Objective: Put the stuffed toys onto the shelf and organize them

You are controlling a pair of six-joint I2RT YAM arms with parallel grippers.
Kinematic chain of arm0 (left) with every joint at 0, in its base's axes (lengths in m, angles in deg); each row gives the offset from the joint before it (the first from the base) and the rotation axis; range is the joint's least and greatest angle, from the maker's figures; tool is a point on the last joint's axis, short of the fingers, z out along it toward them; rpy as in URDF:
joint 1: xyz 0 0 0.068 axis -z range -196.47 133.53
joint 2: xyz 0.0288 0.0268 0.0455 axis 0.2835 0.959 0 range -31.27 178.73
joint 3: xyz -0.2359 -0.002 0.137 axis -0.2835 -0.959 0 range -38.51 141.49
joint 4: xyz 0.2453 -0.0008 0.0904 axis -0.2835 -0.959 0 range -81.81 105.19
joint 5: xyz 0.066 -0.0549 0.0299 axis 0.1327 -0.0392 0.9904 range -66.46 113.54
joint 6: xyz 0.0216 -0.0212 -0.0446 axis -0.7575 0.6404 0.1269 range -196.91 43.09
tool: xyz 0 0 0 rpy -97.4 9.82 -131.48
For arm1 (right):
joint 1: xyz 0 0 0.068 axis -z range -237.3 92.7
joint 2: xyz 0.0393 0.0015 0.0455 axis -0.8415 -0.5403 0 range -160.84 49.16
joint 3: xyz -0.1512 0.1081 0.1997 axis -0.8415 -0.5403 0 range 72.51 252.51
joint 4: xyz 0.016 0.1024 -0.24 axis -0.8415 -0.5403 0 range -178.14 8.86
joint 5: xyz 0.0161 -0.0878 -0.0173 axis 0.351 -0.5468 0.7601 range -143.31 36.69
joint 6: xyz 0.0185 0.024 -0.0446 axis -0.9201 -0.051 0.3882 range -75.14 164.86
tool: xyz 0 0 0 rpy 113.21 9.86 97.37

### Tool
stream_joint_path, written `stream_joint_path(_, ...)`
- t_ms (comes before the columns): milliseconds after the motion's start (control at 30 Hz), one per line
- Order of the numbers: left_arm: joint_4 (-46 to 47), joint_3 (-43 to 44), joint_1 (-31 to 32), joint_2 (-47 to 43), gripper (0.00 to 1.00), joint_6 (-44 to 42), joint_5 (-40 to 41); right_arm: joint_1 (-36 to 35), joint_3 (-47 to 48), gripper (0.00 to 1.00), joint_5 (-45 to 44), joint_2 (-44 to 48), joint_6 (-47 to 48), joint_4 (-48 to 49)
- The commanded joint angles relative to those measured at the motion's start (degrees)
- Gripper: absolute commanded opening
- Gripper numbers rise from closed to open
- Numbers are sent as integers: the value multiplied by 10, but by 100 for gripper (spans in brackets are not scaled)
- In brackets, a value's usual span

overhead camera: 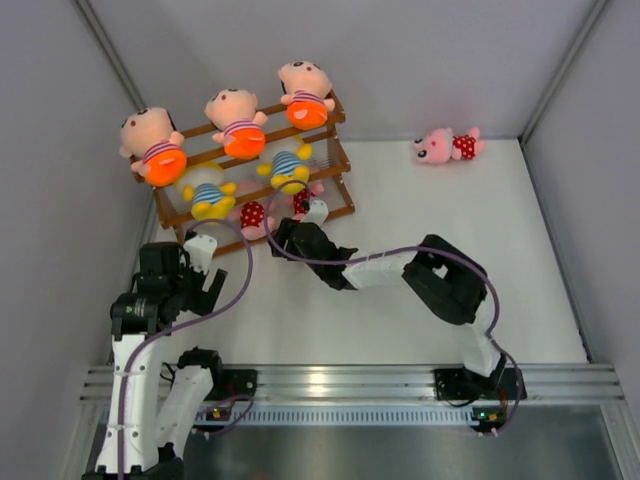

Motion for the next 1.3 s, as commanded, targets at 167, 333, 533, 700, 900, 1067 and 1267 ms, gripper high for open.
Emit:
stream_joint_path(167, 14, 7, 2, 10, 98, 2, -13, 18, -157, 64, 40, 339, 121, -91)
stream_joint_path(333, 14, 0, 3, 16, 98, 8, -20, 209, -179, 70, 127, 428, 180, -227)
stream_joint_path(533, 14, 5, 2, 29, 98, 20, -67, 484, -30, 69, 232, 324, 223, -284)
stream_joint_path(700, 14, 11, 3, 52, 98, 17, -43, 623, 109, 66, 288, 154, 168, -293)
stream_joint_path(900, -1, 44, 2, 90, 98, 18, -54, 705, 275, 66, 312, -21, 97, -267)
stream_joint_path(1067, -22, 80, 3, 128, 98, 14, -68, 715, 363, 66, 324, -132, 61, -248)
stream_joint_path(1267, -25, 88, 1, 158, 98, 10, -57, 707, 411, 57, 320, -195, 25, -211)
